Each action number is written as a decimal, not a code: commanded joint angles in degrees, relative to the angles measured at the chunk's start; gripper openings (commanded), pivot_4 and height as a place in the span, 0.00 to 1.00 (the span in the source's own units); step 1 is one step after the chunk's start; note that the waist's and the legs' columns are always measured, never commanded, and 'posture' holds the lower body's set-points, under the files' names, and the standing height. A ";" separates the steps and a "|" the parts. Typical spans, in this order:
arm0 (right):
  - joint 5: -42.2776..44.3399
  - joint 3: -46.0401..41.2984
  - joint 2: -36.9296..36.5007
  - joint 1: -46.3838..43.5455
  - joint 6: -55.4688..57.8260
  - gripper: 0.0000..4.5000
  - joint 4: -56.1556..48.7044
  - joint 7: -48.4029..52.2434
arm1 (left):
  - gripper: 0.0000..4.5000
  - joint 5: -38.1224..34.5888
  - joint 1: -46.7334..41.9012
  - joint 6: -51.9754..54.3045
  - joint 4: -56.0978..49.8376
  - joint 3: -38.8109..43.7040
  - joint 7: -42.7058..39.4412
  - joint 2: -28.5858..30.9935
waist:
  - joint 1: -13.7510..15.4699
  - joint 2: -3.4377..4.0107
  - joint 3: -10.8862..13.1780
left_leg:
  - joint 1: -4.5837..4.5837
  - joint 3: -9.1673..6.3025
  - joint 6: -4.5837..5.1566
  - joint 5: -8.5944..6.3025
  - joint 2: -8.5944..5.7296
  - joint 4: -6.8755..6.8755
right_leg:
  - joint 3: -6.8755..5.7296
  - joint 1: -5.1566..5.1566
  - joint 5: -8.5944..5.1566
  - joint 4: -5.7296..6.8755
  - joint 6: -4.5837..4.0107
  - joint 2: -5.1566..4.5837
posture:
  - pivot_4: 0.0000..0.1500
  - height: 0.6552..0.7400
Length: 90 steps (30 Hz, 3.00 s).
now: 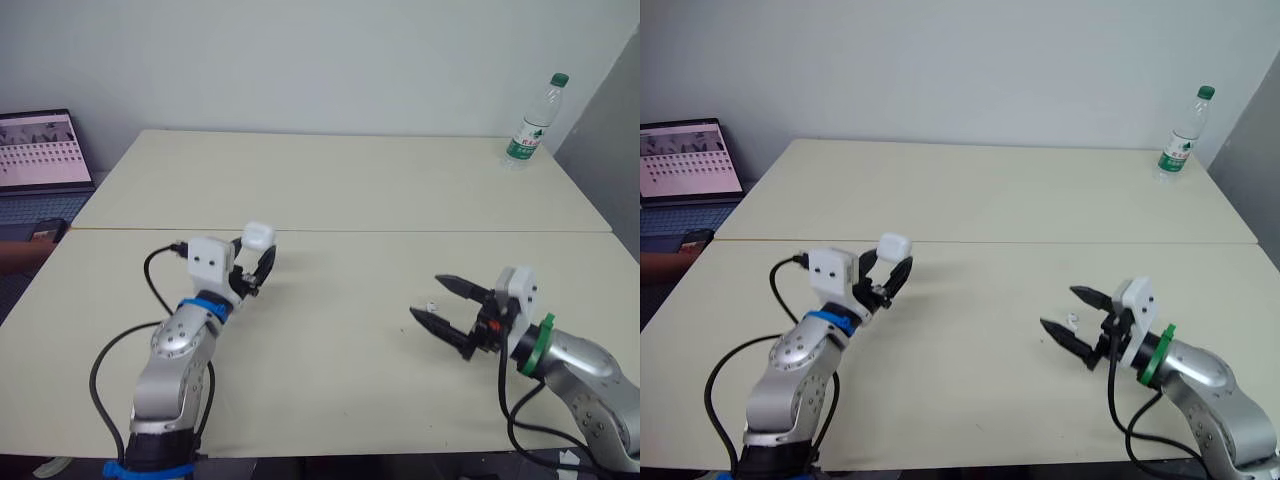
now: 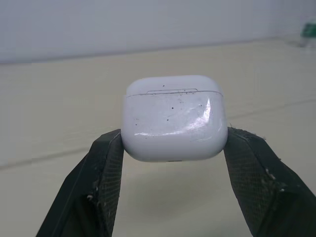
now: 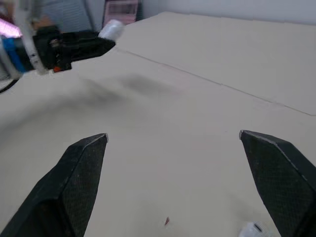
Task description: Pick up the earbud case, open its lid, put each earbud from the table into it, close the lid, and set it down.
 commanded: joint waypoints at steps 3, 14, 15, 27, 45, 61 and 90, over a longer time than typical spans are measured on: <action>15.08 -4.20 1.73 -10.05 15.52 1.00 -1.75 -13.10 | 0.60 -3.00 -5.38 -2.79 -0.02 -6.25 -9.72 0.71 | -0.02 0.00 0.00 | -0.08 -0.02 0.00 0.00 0.00 -0.02 | 0.01 -0.04 0.00 -0.04 0.00 0.01 | 1.00 0.95; 37.47 -2.16 11.78 -25.32 29.56 1.00 4.69 -39.84 | 0.60 -2.05 -8.09 -5.49 3.25 -12.84 -13.55 -3.02 | -0.19 0.03 0.01 | -0.28 -0.19 0.01 0.00 0.05 -0.02 | 0.03 -0.15 0.00 -0.05 -0.01 0.09 | 1.00 0.95; 37.83 -1.63 12.50 -25.81 29.41 1.00 4.87 -41.03 | 0.60 -2.17 -7.92 -5.30 3.14 -12.81 -13.43 -3.21 | -0.18 0.03 0.01 | -0.29 -0.18 0.01 0.00 0.05 -0.02 | 0.04 -0.16 0.00 -0.05 -0.01 0.08 | 1.00 0.95; 41.87 1.71 19.50 -29.16 27.24 1.00 8.23 -50.34 | 0.60 -3.45 -6.90 -4.04 2.13 -12.00 -12.44 -4.39 | -0.23 0.04 0.02 | -0.29 -0.20 0.01 0.00 0.07 -0.02 | 0.01 -0.16 0.00 -0.05 0.01 0.09 | 1.00 0.95; 45.58 2.31 19.57 -27.88 25.39 0.16 7.86 -53.93 | 0.60 -5.08 -6.38 -3.67 2.68 -12.21 -14.12 -5.15 | -0.27 0.05 0.03 | -0.33 -0.21 0.01 0.00 0.07 -0.03 | 0.01 -0.17 -0.01 -0.09 0.01 0.08 | 1.00 0.95; 45.83 -1.09 2.32 -23.95 28.54 0.16 10.49 -28.80 | 0.99 -37.49 -10.25 31.42 0.54 -2.76 -30.10 13.63 | -0.68 0.20 0.29 | -0.33 -0.27 0.01 0.00 0.09 -0.07 | -0.07 -0.19 -0.19 -0.14 0.23 0.08 | 1.00 0.95; 33.40 5.73 -4.51 -23.02 27.05 0.16 2.48 0.37 | 0.99 -41.99 -20.72 43.28 7.26 -10.39 -44.47 14.71 | -0.34 0.15 1.01 | -0.38 -0.42 0.01 0.00 0.06 -0.08 | -0.14 -0.19 -0.22 -0.20 0.20 0.10 | 1.00 0.95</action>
